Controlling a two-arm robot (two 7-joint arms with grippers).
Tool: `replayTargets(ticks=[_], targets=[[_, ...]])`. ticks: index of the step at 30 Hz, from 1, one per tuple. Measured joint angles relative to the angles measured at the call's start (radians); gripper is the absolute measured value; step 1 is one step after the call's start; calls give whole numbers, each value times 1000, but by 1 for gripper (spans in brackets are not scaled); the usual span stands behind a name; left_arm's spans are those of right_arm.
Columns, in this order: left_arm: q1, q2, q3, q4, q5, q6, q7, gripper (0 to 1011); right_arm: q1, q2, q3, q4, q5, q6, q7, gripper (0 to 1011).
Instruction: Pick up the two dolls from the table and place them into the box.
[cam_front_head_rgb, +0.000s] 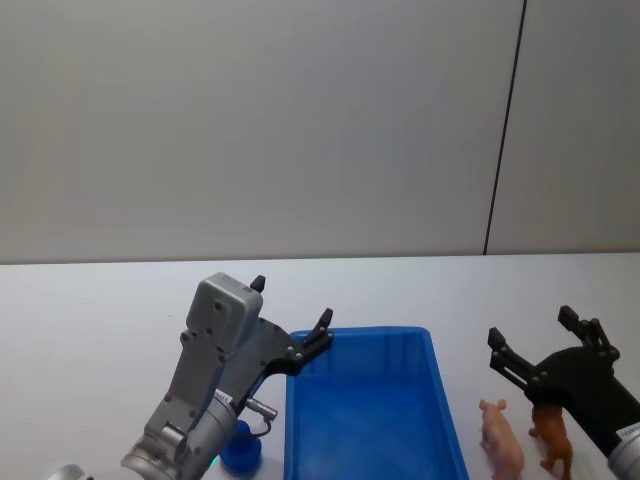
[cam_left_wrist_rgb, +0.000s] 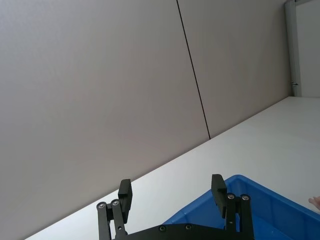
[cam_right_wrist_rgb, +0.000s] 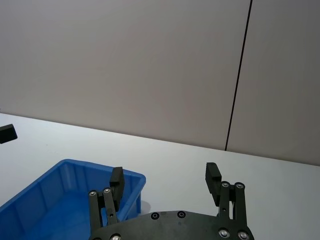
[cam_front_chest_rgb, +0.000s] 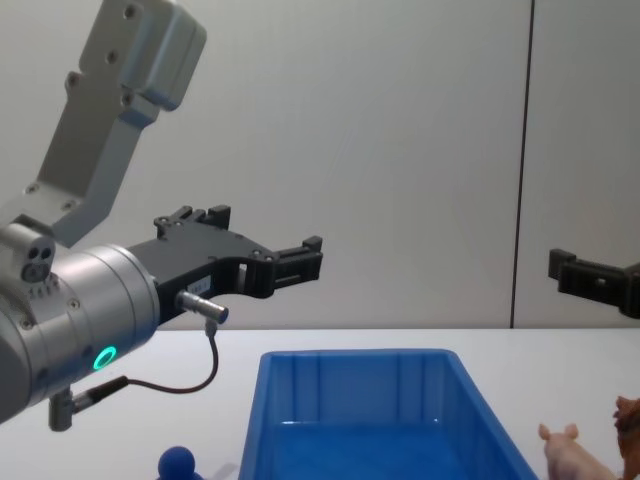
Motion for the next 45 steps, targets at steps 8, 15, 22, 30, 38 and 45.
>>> replayTargets(ticks=[8, 15, 22, 30, 38, 45], targets=[[0, 0, 0, 0, 0, 0, 0, 1001, 0, 0, 0, 0, 0, 0, 0, 1001], [0, 0, 0, 0, 0, 0, 0, 1001, 0, 0, 0, 0, 0, 0, 0, 1001], [0, 0, 0, 0, 0, 0, 0, 1001, 0, 0, 0, 0, 0, 0, 0, 1001], [0, 0, 0, 0, 0, 0, 0, 1001, 0, 0, 0, 0, 0, 0, 0, 1001], [0, 0, 0, 0, 0, 0, 0, 1001, 0, 0, 0, 0, 0, 0, 0, 1001], [0, 0, 0, 0, 0, 0, 0, 1001, 0, 3, 5, 1, 4, 1, 0, 1001]])
